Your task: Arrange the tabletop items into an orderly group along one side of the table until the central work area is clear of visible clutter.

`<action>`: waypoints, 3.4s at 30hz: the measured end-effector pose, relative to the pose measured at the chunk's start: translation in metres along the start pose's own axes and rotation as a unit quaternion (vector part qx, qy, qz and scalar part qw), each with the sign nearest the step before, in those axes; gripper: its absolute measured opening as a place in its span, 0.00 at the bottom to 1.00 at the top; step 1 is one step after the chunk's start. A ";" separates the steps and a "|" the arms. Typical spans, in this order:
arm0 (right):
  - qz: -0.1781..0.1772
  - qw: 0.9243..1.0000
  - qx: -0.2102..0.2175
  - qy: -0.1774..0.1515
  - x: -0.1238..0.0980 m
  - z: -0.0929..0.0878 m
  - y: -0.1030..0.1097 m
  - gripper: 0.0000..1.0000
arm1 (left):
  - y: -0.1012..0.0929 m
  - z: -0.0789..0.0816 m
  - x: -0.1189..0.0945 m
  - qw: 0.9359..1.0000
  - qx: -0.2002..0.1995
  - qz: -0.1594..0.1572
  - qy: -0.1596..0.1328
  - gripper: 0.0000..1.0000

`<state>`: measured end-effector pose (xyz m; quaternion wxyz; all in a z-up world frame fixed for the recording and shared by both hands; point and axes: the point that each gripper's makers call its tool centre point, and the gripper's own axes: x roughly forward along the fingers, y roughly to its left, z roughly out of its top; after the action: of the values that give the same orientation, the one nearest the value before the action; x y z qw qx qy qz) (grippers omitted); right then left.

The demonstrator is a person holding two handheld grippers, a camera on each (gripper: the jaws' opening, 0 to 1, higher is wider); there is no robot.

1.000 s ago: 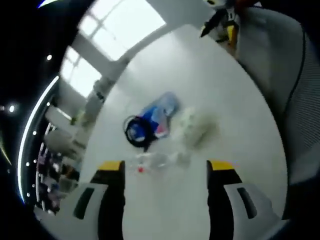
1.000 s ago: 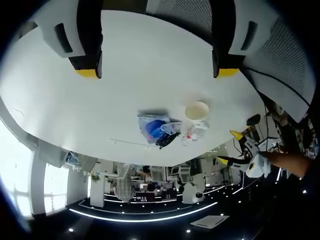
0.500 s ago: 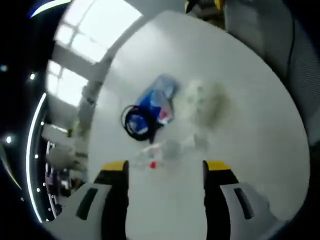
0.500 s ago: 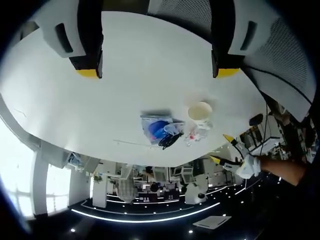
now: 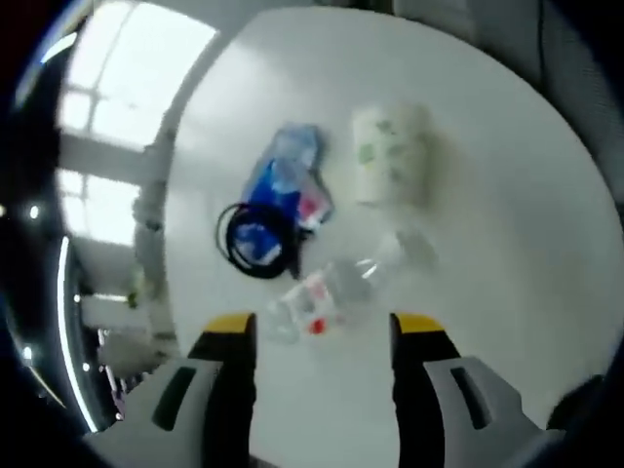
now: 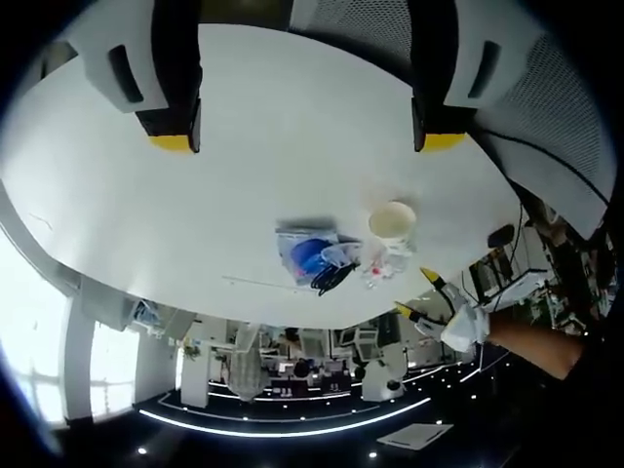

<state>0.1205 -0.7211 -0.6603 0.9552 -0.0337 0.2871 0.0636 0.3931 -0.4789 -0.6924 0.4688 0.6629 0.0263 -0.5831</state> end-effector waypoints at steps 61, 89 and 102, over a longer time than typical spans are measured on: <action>-0.017 1.000 -0.002 0.014 0.001 -0.005 -0.008 0.84 | -0.022 0.013 0.052 0.987 0.059 -0.150 0.002 0.42; -0.014 1.000 -0.001 0.017 0.000 -0.006 -0.008 0.79 | -0.019 -0.011 0.055 0.934 -0.314 -0.155 0.076 0.40; -0.014 1.000 -0.001 0.017 0.000 -0.006 -0.007 0.78 | -0.022 -0.014 0.052 0.898 -0.397 -0.165 0.096 0.41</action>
<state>0.1183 -0.7291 -0.6654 0.9510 -0.0396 0.3026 0.0502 0.4069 -0.4840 -0.7487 0.5855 0.4605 0.4100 -0.5264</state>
